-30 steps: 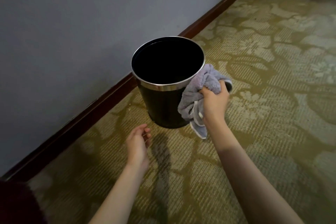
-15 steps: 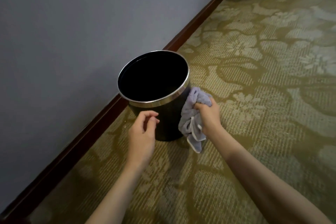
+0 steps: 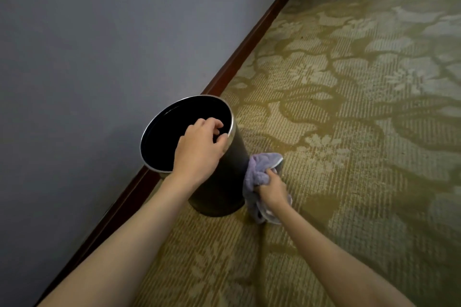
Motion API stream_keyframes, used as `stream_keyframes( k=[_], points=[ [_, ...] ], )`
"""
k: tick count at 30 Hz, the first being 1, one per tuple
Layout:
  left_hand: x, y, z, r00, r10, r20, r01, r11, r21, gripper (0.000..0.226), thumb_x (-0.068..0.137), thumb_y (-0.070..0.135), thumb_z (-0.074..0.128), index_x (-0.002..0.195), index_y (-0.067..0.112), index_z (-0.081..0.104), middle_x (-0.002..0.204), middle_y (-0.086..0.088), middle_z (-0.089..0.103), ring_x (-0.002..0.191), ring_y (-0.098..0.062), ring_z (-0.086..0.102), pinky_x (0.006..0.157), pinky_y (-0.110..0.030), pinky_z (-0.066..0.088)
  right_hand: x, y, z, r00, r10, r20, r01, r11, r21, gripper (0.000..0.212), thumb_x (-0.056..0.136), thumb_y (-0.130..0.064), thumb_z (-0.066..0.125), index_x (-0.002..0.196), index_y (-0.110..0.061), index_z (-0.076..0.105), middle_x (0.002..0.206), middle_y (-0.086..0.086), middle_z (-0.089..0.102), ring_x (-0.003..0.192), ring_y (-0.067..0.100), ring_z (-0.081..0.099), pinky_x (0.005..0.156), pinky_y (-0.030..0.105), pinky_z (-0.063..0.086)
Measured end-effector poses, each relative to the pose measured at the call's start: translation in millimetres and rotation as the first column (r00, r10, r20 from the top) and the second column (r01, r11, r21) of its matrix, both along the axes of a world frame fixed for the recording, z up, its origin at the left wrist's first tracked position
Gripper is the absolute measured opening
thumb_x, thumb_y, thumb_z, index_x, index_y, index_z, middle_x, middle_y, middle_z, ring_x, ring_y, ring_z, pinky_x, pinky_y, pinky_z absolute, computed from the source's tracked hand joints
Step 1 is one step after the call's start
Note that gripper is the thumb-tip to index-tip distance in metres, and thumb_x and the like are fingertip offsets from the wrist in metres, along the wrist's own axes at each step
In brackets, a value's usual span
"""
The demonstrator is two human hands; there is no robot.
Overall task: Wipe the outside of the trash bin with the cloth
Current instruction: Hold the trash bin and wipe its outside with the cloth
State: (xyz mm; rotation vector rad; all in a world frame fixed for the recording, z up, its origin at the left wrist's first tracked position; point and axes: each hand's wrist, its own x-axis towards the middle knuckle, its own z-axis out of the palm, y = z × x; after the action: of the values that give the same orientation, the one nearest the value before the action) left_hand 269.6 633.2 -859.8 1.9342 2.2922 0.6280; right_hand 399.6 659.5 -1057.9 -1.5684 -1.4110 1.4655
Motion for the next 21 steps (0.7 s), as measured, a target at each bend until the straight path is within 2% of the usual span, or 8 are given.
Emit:
stream_keyframes(
  k=[1,3,6,9,11,15,18,21],
  points=[
    [2.3,6.0,-0.9,0.996,0.006,-0.090,-0.009,0.999,-0.031,0.036,0.092,0.040,0.052,0.122,0.022,0.057,0.112,0.003,0.060,0.103,-0.020,0.056,0.087,-0.045,0.049,0.9,-1.3,0.8,0.999,-0.027,-0.039,0.027,1.000,0.015,0.011,0.089,-0.021,0.054,0.095,-0.025,0.062,0.105,0.003,0.068,0.078,0.013,0.060,0.070,0.032,0.044],
    [8.8,16.8,-2.1,0.964,-0.016,-0.267,-0.005,0.997,-0.078,0.041,0.091,0.047,0.051,0.121,0.019,0.057,0.114,0.000,0.060,0.106,-0.023,0.055,0.087,-0.044,0.047,3.2,5.8,11.1,0.986,-0.104,-0.132,0.105,0.994,0.004,0.007,0.086,-0.019,0.058,0.081,-0.023,0.061,0.090,0.004,0.070,0.080,0.020,0.064,0.067,0.033,0.047],
    [21.4,31.7,-1.4,0.886,-0.032,-0.463,0.004,0.998,-0.061,0.042,0.093,0.050,0.046,0.108,0.013,0.059,0.107,-0.006,0.062,0.100,-0.029,0.058,0.076,-0.040,0.041,11.4,25.9,36.9,0.929,-0.193,-0.315,0.199,0.980,-0.013,0.014,0.082,-0.007,0.063,0.082,-0.021,0.063,0.093,0.010,0.072,0.090,0.027,0.067,0.080,0.042,0.052],
    [26.6,42.8,0.2,0.787,-0.022,-0.617,-0.053,0.993,-0.102,0.046,0.095,0.050,0.042,0.107,0.009,0.059,0.110,-0.010,0.064,0.102,-0.033,0.059,0.078,-0.041,0.039,24.4,42.0,58.6,0.908,-0.187,-0.376,0.213,0.977,0.028,0.023,0.075,-0.001,0.067,0.080,-0.023,0.063,0.087,0.006,0.071,0.084,0.023,0.067,0.081,0.048,0.054],
    [25.4,47.3,1.0,0.779,-0.029,-0.627,-0.083,0.985,-0.148,0.044,0.096,0.047,0.041,0.106,0.009,0.061,0.110,-0.011,0.064,0.103,-0.034,0.059,0.079,-0.041,0.038,30.4,47.6,67.9,0.906,-0.153,-0.394,0.185,0.982,0.045,0.022,0.075,0.000,0.069,0.082,-0.020,0.064,0.090,0.010,0.072,0.086,0.026,0.068,0.084,0.052,0.054],
    [22.2,53.7,1.8,0.815,-0.118,-0.567,-0.003,0.978,-0.209,0.030,0.098,0.036,0.044,0.093,0.010,0.060,0.103,-0.011,0.064,0.096,-0.035,0.060,0.071,-0.037,0.032,33.5,48.4,78.6,0.889,-0.154,-0.430,0.185,0.982,0.030,0.027,0.074,0.002,0.070,0.095,-0.016,0.068,0.102,0.013,0.074,0.099,0.032,0.070,0.092,0.055,0.054],
    [13.4,57.1,3.5,0.886,-0.165,-0.432,0.046,0.961,-0.274,0.026,0.098,0.032,0.046,0.085,0.010,0.054,0.094,-0.011,0.062,0.086,-0.032,0.059,0.065,-0.036,0.038,32.6,42.9,80.3,0.895,-0.147,-0.421,0.170,0.985,0.017,0.027,0.075,0.004,0.070,0.092,-0.017,0.067,0.098,0.010,0.074,0.096,0.031,0.070,0.090,0.053,0.056],
    [2.7,53.4,0.9,0.922,-0.216,-0.321,0.111,0.943,-0.315,0.031,0.098,0.030,0.044,0.075,0.010,0.048,0.076,-0.006,0.056,0.069,-0.024,0.052,0.058,-0.035,0.037,33.7,37.4,78.3,0.880,-0.153,-0.449,0.155,0.987,-0.032,0.027,0.078,0.007,0.068,0.095,-0.013,0.066,0.098,0.013,0.073,0.094,0.030,0.071,0.088,0.053,0.057]
  ],
)
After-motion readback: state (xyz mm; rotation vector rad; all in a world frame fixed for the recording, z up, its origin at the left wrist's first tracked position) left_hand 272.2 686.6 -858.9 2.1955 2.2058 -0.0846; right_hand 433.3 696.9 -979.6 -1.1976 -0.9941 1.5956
